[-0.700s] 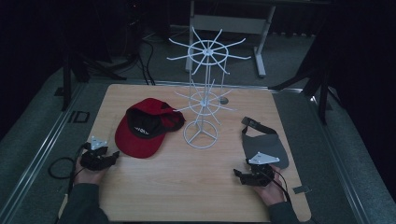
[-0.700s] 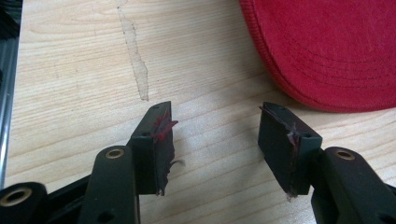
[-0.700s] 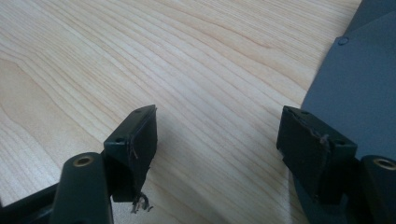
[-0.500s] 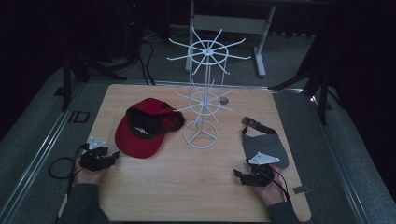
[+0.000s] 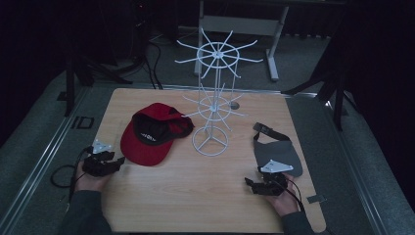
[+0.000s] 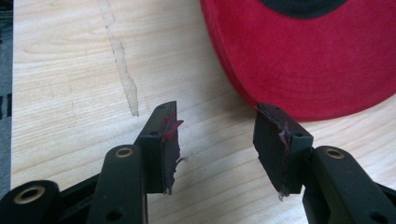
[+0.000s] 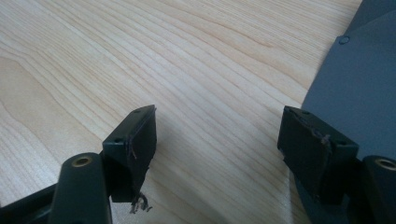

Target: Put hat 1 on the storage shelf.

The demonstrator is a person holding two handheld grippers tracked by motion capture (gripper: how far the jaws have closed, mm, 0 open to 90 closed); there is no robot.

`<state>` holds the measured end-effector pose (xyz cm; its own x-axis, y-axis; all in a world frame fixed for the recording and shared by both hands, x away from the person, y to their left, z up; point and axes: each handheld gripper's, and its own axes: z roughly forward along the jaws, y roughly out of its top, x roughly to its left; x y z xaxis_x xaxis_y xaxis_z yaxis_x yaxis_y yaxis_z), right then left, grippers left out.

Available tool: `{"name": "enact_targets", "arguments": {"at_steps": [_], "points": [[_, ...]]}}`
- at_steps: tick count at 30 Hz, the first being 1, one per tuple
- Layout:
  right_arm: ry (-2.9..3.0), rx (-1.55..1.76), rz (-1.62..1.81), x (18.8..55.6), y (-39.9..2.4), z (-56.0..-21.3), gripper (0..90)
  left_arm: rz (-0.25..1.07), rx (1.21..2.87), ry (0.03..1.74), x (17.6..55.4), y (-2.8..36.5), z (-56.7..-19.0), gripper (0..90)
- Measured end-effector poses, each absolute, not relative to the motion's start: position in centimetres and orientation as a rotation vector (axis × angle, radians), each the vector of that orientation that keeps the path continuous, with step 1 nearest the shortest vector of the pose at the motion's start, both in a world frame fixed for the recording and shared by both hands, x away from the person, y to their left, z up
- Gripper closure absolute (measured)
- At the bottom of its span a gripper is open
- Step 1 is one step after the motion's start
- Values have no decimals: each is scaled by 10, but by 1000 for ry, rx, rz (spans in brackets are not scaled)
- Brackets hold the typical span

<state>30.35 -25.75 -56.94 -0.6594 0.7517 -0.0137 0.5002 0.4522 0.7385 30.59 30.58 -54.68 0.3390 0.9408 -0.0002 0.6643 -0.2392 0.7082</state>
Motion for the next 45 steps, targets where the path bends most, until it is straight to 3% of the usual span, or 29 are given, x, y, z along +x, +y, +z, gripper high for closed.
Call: {"name": "enact_targets", "arguments": {"at_steps": [8, 23, 30, 39, 45], "points": [[2369, 1067, 1036, 303, -257, -569, 281, 587, 1988, 1349, 305, 311, -528, 495], [2368, 1065, 1037, 303, -257, -569, 281, 510, 1984, 1312, 338, 321, -503, 478], [2369, 1065, 1036, 303, -257, -569, 281, 434, 2021, 1313, 351, 317, -508, 534], [2369, 1065, 1037, 303, -257, -569, 281, 376, 2060, 1315, 352, 310, -512, 723], [2369, 1065, 1037, 303, -257, -569, 281, 305, 2074, 1267, 342, 303, -512, 742]]}}
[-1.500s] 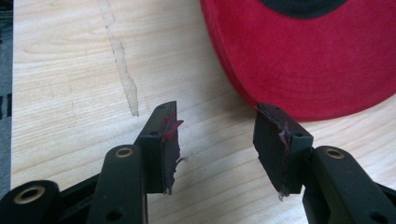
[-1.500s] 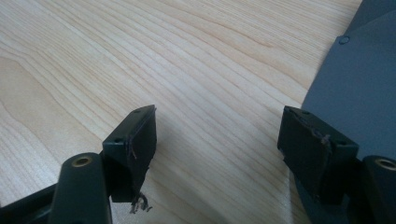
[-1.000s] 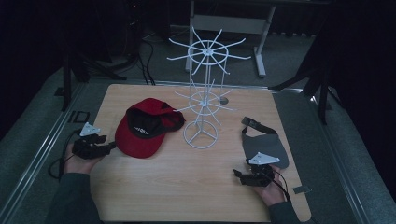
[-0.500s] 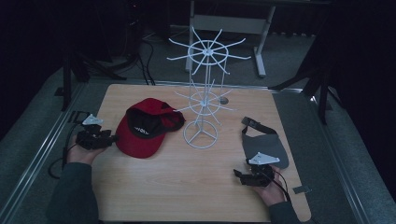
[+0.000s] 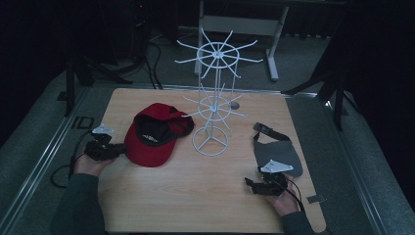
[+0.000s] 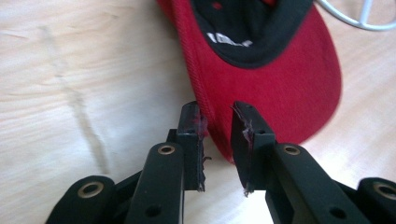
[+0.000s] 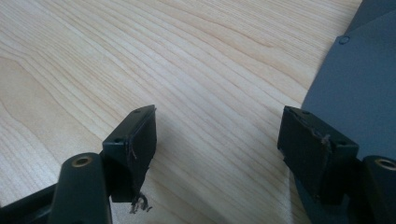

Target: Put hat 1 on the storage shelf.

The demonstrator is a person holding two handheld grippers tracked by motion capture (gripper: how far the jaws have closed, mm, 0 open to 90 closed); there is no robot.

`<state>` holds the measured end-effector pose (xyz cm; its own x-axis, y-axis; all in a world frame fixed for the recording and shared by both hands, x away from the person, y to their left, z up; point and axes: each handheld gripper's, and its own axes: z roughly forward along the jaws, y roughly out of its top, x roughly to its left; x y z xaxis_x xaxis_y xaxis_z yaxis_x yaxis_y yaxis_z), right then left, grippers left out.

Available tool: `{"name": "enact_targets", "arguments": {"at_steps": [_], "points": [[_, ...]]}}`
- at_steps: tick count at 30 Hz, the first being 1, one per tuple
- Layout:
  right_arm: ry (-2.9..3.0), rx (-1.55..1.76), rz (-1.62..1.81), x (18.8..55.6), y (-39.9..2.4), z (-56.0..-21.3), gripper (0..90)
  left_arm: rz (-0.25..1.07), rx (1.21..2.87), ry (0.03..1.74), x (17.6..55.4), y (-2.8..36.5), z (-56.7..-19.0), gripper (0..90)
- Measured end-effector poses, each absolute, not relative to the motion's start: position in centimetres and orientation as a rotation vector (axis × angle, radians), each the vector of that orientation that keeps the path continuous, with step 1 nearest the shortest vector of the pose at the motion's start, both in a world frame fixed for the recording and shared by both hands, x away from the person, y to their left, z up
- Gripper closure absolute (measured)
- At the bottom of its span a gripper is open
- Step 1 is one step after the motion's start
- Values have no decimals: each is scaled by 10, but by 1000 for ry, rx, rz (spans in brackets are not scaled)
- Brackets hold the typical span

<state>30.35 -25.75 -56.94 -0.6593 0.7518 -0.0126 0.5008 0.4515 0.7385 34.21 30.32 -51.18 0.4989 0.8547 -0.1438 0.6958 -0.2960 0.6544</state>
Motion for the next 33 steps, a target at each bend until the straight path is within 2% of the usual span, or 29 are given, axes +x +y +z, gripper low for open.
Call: {"name": "enact_targets", "arguments": {"at_steps": [9, 16, 22, 33], "points": [[2368, 1066, 1037, 303, -257, -569, 281, 192, 2094, 1208, 338, 286, -518, 724], [2369, 1065, 1037, 303, -257, -569, 281, 126, 2143, 1184, 344, 266, -527, 654], [2369, 1065, 1036, 303, -257, -569, 281, 81, 2146, 1184, 353, 261, -531, 599], [2369, 1065, 1037, 303, -257, -569, 281, -7, 2195, 1155, 371, 257, -535, 566]]}}
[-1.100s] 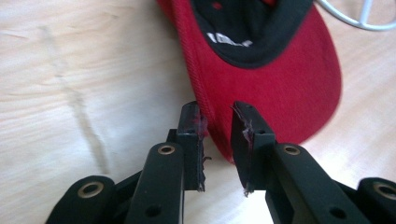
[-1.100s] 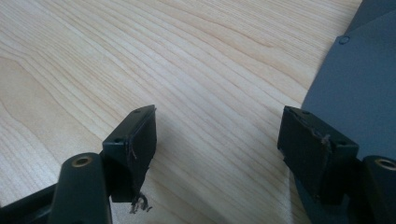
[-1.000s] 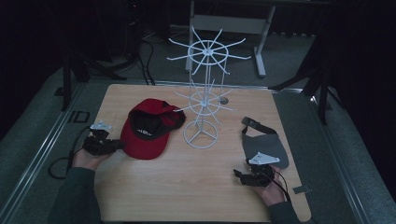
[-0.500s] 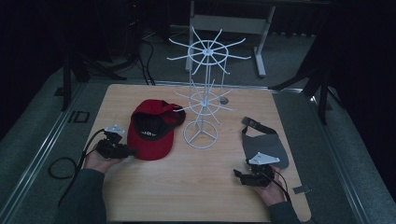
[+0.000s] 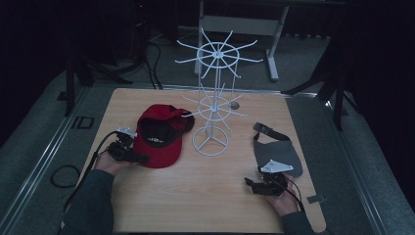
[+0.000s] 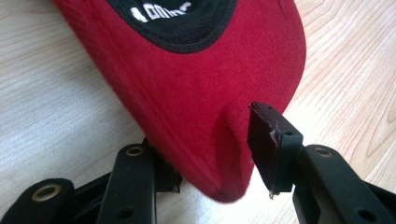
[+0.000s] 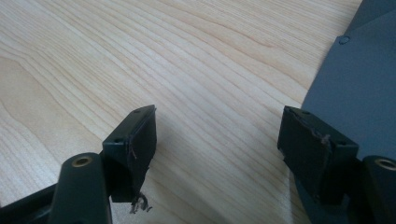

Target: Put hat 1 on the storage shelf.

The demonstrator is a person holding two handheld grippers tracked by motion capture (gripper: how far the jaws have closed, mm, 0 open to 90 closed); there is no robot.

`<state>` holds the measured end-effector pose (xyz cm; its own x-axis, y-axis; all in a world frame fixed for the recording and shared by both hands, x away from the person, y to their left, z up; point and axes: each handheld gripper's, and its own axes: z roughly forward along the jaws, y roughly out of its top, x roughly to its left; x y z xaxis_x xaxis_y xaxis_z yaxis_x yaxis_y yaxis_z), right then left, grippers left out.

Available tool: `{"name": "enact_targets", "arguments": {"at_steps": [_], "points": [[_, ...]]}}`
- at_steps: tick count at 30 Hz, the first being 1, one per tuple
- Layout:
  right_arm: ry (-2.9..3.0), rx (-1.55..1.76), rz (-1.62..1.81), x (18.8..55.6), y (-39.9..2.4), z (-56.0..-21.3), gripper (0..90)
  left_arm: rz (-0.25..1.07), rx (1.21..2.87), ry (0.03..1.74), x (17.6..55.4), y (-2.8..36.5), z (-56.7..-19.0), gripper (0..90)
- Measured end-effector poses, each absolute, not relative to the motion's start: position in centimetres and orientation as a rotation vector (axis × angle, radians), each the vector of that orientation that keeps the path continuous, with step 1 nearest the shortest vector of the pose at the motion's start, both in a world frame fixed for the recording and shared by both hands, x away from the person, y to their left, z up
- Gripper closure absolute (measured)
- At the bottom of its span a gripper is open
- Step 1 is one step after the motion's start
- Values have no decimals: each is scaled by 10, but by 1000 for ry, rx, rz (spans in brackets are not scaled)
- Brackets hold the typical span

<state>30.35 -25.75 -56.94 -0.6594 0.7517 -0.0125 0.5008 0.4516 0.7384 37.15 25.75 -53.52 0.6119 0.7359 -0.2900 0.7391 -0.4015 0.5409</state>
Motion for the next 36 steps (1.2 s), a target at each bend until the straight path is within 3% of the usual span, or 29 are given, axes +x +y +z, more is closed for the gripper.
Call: {"name": "enact_targets", "arguments": {"at_steps": [8, 22, 36], "points": [[2368, 1065, 1036, 303, -257, -569, 281, 48, 2245, 1109, 370, 254, -540, 588], [2369, 1065, 1036, 303, -257, -569, 281, 116, 2159, 1030, 347, 260, -530, 850], [2368, 1066, 1037, 303, -257, -569, 281, 233, 2070, 1071, 337, 267, -530, 860]]}}
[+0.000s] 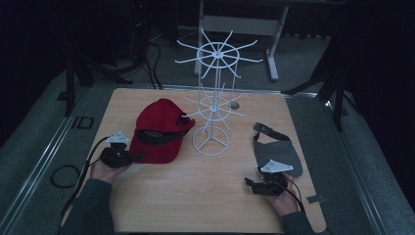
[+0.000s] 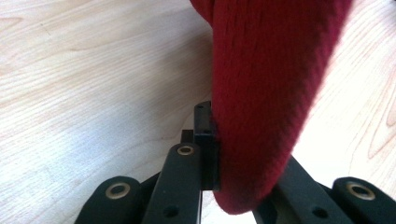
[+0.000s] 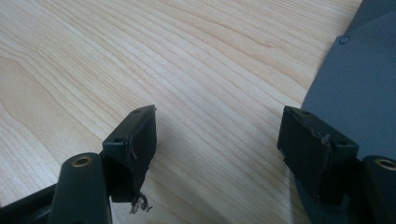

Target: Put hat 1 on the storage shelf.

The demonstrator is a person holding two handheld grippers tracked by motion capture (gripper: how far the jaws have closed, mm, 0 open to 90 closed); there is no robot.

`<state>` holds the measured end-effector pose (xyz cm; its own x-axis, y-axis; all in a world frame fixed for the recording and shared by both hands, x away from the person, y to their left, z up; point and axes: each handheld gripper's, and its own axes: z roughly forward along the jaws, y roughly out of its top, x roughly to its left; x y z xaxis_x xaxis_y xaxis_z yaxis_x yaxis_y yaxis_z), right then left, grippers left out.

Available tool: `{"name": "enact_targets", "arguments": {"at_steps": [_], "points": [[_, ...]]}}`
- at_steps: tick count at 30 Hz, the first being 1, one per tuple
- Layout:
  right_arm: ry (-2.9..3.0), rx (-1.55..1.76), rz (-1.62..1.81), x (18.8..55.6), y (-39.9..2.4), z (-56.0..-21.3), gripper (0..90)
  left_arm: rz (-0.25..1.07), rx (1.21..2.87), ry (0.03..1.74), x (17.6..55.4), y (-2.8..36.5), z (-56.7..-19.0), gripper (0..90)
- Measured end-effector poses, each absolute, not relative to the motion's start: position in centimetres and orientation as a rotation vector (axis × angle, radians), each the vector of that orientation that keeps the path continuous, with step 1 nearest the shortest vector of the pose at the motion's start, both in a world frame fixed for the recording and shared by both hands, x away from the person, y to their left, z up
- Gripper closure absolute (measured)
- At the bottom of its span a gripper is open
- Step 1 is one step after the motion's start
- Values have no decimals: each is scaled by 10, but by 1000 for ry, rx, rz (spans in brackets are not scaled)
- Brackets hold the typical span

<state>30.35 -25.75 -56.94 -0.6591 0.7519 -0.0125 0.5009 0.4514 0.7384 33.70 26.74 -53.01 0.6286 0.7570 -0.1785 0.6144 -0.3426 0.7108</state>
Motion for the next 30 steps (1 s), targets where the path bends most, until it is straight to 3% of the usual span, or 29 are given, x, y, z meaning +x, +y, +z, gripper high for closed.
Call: {"name": "enact_targets", "arguments": {"at_steps": [30], "points": [[2369, 1065, 1036, 303, -257, -569, 281, 348, 1991, 1062, 331, 270, -504, 861]]}}
